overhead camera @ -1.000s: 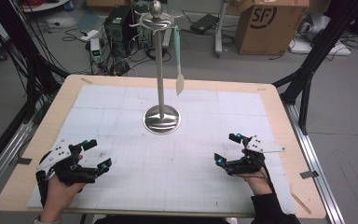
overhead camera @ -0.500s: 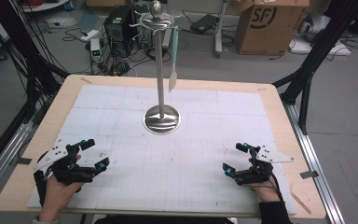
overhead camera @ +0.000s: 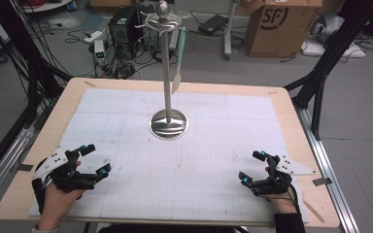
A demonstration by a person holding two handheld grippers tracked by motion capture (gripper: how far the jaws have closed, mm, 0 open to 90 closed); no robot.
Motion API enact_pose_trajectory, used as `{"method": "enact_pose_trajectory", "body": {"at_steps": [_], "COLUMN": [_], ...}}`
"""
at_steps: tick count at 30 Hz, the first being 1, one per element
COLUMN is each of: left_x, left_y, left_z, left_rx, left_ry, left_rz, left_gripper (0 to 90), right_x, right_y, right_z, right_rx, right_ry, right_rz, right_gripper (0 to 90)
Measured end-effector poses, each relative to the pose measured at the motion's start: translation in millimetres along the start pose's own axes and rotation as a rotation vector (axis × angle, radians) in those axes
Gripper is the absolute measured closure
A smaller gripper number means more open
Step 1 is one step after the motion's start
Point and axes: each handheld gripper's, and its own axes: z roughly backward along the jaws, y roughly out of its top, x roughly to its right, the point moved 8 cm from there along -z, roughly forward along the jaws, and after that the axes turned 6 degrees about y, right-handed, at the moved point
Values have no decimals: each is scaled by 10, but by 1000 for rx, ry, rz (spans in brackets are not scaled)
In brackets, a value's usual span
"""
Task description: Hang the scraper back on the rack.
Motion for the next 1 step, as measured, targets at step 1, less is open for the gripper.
{"method": "enact_pose_trajectory", "body": {"at_steps": [1], "left_x": [-6], "left_y": [-10], "left_z": [-5], "left_rx": [-7], "left_ry": [5], "left_rz": [-2], "left_gripper": [17], "right_x": [-1], "right_y": [1], "right_z": [-1], "right_rx": [1], "right_ry": [1], "right_rz": [0], "right_gripper": [1]}}
